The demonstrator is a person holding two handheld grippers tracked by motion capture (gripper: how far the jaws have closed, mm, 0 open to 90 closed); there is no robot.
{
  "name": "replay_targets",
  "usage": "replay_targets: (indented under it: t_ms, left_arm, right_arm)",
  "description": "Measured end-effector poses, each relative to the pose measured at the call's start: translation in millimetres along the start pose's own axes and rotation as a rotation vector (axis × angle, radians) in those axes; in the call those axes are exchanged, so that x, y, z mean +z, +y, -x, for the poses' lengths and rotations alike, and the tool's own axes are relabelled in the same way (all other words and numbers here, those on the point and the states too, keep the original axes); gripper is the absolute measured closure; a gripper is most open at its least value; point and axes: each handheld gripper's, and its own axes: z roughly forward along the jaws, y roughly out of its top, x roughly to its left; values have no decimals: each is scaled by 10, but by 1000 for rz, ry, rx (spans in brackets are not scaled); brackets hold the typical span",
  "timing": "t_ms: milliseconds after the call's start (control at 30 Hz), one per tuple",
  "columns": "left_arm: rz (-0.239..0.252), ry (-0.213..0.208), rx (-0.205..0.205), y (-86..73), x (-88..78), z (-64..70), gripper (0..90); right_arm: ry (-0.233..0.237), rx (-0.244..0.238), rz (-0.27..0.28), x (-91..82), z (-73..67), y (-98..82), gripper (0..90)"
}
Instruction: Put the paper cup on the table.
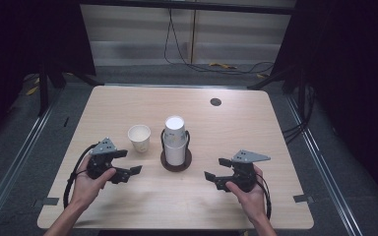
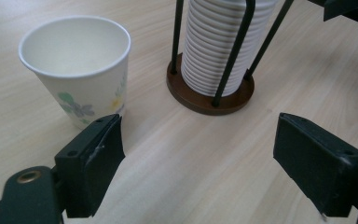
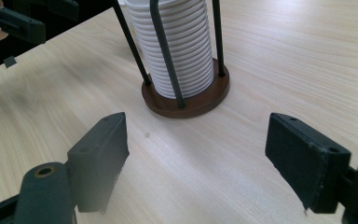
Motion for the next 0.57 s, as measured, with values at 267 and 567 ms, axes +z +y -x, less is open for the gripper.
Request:
replay_targets:
  t_ms: [267, 567]
  left_arm:
    - [18, 9, -42, -178, 50, 99, 159]
    - [-12, 49, -17, -347, 83, 103, 159]
  right_arm:
    - [-5, 7, -5, 7, 16, -20, 207]
    - [-43, 21, 4, -3, 37, -47, 186]
